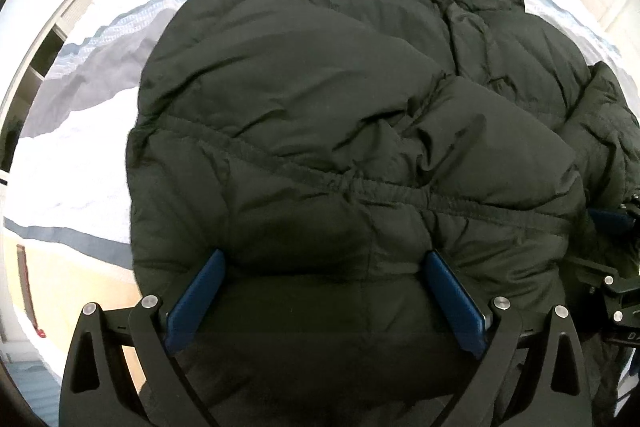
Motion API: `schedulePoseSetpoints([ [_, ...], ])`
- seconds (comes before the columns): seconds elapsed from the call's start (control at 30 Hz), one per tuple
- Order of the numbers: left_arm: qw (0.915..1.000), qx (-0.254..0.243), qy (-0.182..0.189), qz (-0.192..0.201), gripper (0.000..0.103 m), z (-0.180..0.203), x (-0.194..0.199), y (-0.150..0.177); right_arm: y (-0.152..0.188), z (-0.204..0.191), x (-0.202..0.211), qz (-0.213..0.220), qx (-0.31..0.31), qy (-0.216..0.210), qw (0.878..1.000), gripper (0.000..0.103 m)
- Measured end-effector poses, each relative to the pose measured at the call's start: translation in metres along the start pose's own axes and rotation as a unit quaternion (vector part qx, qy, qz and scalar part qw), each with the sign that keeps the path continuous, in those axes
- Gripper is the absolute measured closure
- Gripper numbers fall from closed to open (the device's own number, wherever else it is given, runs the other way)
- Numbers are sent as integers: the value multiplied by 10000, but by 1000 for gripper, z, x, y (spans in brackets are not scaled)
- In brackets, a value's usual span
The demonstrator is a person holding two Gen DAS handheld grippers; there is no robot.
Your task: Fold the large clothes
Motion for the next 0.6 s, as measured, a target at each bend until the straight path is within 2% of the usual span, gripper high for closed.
schedulePoseSetpoints([
  [0.23,9996,-132,-217,-81,4,2,16,1,5,2,20,-87,-126,-83,9998,42],
  [0.4,9994,-191,-275,-47,4,3,27,-5,11,10,44,63,-330,-161,9993,42],
  [0.47,9996,-186,-210,49,4,4,36,-12,11,18,57,205,-420,-152,9988,42],
  [0.6,9990,99,43,444,4,-13,54,-49,3,45,84,617,-749,-65,9953,42],
])
Point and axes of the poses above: each gripper's, at about its wrist camera, not at the fingertips, and x roughly against the way its jaws point, z to its right, y to its underside, the point moved 9 cm from there along -x, roughly the way its jaws point, and after that the axes turned 1 degree about y, right-handed, at the moved point
